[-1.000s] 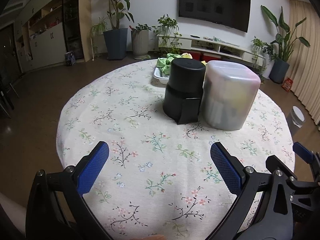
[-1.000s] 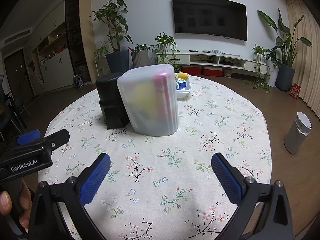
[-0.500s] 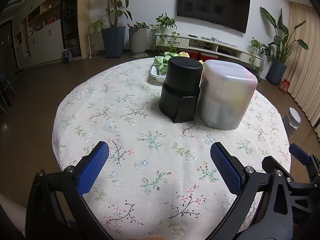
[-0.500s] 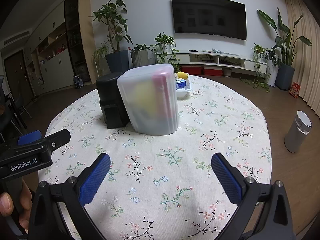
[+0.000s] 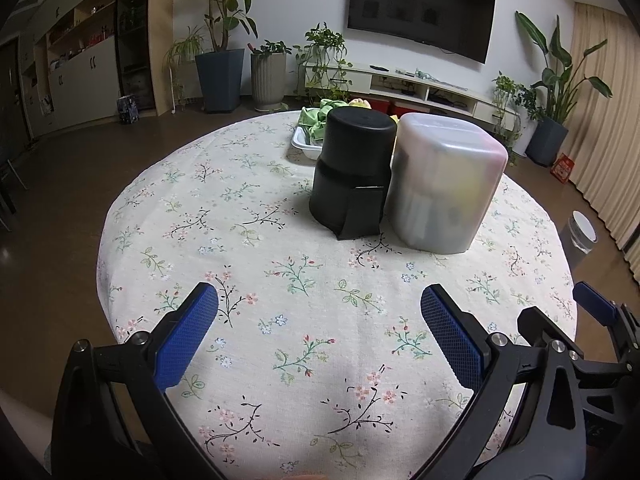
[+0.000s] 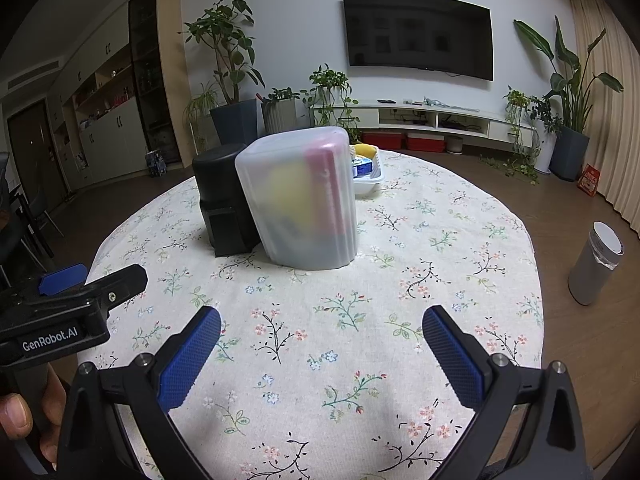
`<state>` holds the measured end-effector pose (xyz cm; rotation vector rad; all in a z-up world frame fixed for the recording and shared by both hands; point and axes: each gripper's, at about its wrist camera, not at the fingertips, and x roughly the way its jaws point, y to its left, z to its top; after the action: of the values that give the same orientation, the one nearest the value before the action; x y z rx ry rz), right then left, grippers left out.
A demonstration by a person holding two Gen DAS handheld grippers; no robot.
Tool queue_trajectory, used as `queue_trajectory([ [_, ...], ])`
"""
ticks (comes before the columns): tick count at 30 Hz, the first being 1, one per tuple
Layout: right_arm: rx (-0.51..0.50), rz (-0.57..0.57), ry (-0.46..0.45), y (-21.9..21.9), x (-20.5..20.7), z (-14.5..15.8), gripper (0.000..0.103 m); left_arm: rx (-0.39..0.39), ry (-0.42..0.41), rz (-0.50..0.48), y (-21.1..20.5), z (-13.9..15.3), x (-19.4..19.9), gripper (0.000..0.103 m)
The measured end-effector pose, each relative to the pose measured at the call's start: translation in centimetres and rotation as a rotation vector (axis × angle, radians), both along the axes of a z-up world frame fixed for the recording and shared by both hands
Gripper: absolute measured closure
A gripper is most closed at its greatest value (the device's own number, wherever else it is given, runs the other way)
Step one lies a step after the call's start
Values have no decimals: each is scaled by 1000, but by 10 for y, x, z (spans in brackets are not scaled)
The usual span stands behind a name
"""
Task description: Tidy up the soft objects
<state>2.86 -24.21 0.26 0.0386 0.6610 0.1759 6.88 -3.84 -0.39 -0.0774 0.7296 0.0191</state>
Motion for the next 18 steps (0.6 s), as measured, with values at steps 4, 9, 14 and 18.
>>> queue_trajectory([
  [4, 0, 0, 1, 0, 0, 0, 0, 1, 1, 0, 0, 0, 0, 0],
  [9, 0, 0, 2, 0, 0, 0, 0, 4, 3, -4, -1, -1, -1, 0],
  [14, 1, 0, 2, 1, -1, 0, 0, 6, -7, -2, -1, 0, -2, 0],
  [18, 1, 1, 3, 1, -1, 0, 0, 0, -7, 1, 0, 1, -2, 0],
])
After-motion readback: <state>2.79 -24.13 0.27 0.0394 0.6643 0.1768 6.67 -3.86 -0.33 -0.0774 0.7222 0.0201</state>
